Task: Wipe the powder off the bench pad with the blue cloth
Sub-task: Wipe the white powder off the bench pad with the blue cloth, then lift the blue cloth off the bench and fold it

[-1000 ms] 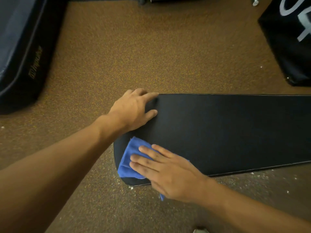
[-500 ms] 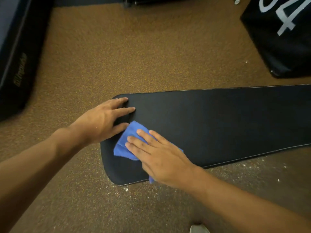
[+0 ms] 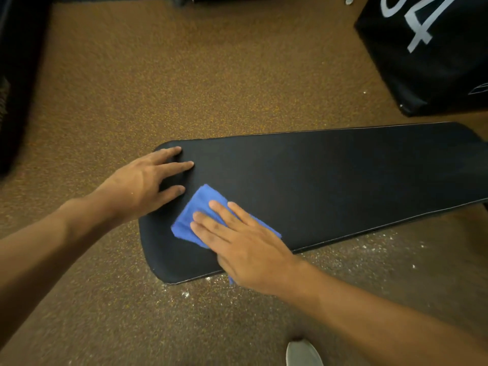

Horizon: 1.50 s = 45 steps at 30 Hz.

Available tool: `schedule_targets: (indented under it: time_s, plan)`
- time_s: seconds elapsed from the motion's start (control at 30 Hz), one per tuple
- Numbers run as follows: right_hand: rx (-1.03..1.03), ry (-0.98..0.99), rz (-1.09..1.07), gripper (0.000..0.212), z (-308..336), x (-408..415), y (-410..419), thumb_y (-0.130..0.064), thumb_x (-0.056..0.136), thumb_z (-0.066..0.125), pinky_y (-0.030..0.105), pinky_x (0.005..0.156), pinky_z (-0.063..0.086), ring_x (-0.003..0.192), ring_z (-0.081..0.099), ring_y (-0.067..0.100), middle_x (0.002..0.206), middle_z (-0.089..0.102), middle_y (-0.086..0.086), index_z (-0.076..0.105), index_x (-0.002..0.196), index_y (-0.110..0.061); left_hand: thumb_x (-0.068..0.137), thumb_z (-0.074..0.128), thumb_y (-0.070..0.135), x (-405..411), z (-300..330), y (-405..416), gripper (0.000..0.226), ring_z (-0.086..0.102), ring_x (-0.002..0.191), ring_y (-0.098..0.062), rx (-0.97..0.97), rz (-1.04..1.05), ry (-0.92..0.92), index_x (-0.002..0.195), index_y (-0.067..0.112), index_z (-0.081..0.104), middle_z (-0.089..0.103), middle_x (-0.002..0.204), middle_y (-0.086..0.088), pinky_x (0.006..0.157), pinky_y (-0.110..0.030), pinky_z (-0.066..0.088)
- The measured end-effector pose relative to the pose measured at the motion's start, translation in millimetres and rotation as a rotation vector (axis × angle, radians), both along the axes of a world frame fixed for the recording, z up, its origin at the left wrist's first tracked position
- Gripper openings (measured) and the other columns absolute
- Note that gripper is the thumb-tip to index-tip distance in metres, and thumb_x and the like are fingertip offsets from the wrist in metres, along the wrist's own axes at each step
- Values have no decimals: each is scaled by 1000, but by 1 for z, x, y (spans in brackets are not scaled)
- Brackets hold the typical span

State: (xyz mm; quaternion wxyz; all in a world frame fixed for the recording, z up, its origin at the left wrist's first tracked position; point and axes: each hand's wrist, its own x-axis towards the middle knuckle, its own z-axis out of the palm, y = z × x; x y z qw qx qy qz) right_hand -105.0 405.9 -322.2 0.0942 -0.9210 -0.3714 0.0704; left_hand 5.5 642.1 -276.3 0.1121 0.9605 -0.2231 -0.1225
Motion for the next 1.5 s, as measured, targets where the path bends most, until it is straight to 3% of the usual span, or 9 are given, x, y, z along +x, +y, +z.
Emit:
schedule_targets:
  time_s: [0.33, 0.43, 0.57, 0.67, 0.83, 1.0, 1.2, 1.37, 1.5]
  plan:
    - [-4, -32, -67, 62, -1, -6, 6, -24, 98, 37, 46, 125, 10, 155, 14, 29, 166, 27, 2, 26, 158, -14, 91, 72, 26, -3, -1, -2, 58, 39, 146, -28, 10, 30, 59, 146, 21, 54, 35, 161, -11, 114, -19, 15]
    - [-59, -5, 96, 60, 5, -20, -35, -25, 100, 38, 44, 125, 12, 155, 13, 25, 166, 25, 0, 26, 159, -16, 93, 70, 28, -8, 1, -6, 59, 38, 145, -36, 36, 65, 50, 147, 18, 51, 36, 159, -19, 122, -35, 21]
    - [-61, -60, -177, 61, 2, 18, -48, -25, 94, 32, 49, 120, 26, 151, 27, 28, 161, 38, 2, 38, 154, -14, 88, 51, 48, -37, -6, -28, 69, 38, 143, -44, 17, 165, -47, 150, 17, 47, 37, 156, -26, 120, -51, 30]
    - [-7, -52, -317, 63, 0, 6, -25, -23, 94, 30, 49, 123, 19, 153, 20, 30, 163, 34, 3, 34, 156, -12, 90, 44, 50, -63, -14, -44, 71, 36, 142, -47, -17, 241, -111, 149, 11, 47, 36, 155, -28, 120, -53, 29]
    - [-77, -28, -48, 61, 0, -13, -74, -24, 97, 35, 45, 124, 16, 155, 17, 25, 165, 30, 0, 30, 157, -16, 88, 33, 57, -83, -23, -51, 76, 34, 143, -47, 28, 292, -69, 150, 15, 47, 36, 158, -21, 117, -57, 33]
    - [0, -31, -424, 64, 1, 22, -32, -25, 93, 26, 51, 123, 19, 154, 19, 31, 163, 33, 3, 33, 156, -13, 89, 34, 58, -75, -24, -49, 75, 38, 137, -46, 84, 252, -87, 148, 14, 49, 40, 153, -23, 115, -57, 34]
    - [-82, -3, -80, 62, 3, -22, -83, -24, 96, 36, 46, 124, 18, 155, 16, 25, 165, 29, 0, 29, 158, -16, 89, 33, 59, -76, -23, -48, 76, 38, 138, -46, 85, 240, -89, 148, 14, 49, 40, 153, -22, 116, -56, 34]
    - [-31, -14, -472, 65, 2, 21, -73, -22, 91, 27, 54, 120, 27, 152, 24, 33, 161, 37, 5, 37, 154, -11, 90, 32, 60, -77, -28, -47, 75, 34, 142, -44, 91, 250, -100, 150, 16, 46, 37, 156, -20, 118, -56, 32]
    - [-23, -1, -219, 62, -1, -25, -85, -21, 96, 34, 47, 125, 15, 155, 15, 28, 165, 29, 3, 28, 157, -13, 89, 35, 56, -81, -26, -53, 74, 33, 142, -46, 59, 285, -100, 149, 14, 48, 38, 155, -23, 119, -55, 30]
